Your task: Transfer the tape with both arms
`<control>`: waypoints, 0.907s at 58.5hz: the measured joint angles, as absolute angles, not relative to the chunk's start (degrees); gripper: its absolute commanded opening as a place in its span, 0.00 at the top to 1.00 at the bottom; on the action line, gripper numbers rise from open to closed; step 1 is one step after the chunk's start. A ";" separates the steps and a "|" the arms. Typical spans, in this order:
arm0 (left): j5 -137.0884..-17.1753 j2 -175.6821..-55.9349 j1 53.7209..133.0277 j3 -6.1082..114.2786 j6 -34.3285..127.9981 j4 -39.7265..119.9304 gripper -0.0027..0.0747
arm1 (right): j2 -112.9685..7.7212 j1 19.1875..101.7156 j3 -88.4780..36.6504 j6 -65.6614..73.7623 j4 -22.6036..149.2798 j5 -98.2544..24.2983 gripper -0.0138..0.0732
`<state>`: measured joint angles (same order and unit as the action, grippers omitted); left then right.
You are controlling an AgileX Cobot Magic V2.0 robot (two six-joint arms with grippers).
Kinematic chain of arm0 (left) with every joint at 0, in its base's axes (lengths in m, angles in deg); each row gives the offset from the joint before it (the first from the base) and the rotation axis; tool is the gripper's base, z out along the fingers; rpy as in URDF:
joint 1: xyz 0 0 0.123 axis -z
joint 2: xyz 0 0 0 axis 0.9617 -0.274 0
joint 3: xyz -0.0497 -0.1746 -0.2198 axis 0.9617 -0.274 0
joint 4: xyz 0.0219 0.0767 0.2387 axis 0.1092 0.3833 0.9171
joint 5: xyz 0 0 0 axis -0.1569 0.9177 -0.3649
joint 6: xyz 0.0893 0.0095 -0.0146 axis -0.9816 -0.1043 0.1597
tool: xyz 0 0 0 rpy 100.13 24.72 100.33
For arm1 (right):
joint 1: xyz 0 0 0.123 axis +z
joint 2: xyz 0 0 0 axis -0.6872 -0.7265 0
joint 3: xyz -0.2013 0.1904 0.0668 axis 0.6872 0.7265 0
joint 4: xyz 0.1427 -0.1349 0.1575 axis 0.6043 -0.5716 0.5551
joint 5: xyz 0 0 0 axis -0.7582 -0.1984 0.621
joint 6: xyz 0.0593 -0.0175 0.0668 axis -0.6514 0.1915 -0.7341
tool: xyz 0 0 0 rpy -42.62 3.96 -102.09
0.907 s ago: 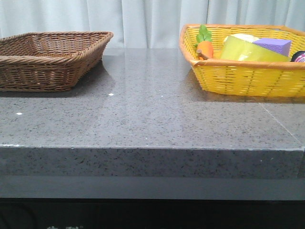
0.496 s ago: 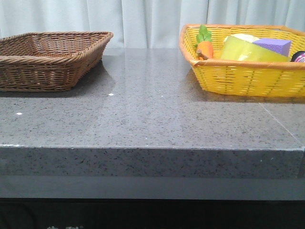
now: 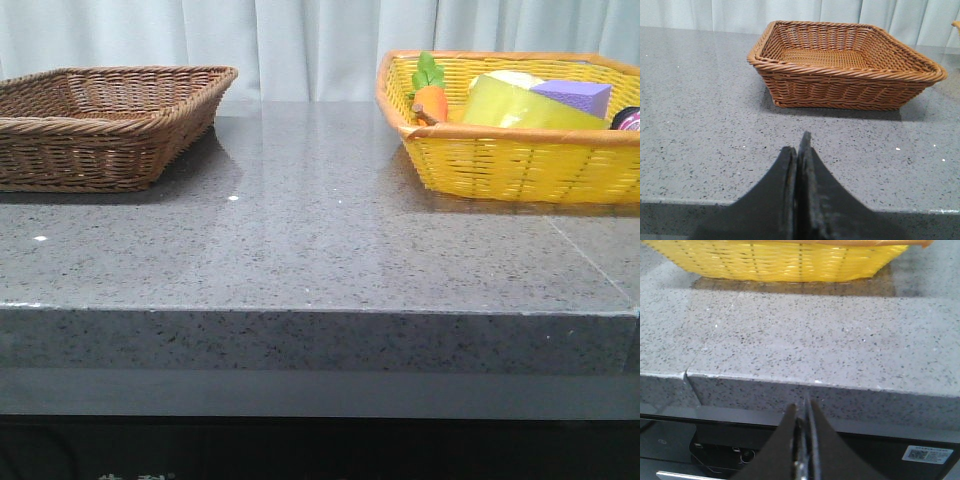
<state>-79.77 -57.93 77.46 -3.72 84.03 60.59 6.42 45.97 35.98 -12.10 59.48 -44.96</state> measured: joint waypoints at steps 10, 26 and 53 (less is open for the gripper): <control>-79.77 -57.93 77.46 -3.72 84.03 60.59 0.99 | 6.42 45.97 35.98 -12.10 59.48 -44.96 0.94; -79.77 -57.93 77.46 -3.72 84.03 60.59 0.99 | 6.42 45.97 35.98 -12.10 59.48 -44.96 0.94; -79.77 -57.93 77.46 -3.72 84.03 60.59 0.99 | 6.42 45.97 36.10 -12.10 59.48 -38.84 0.94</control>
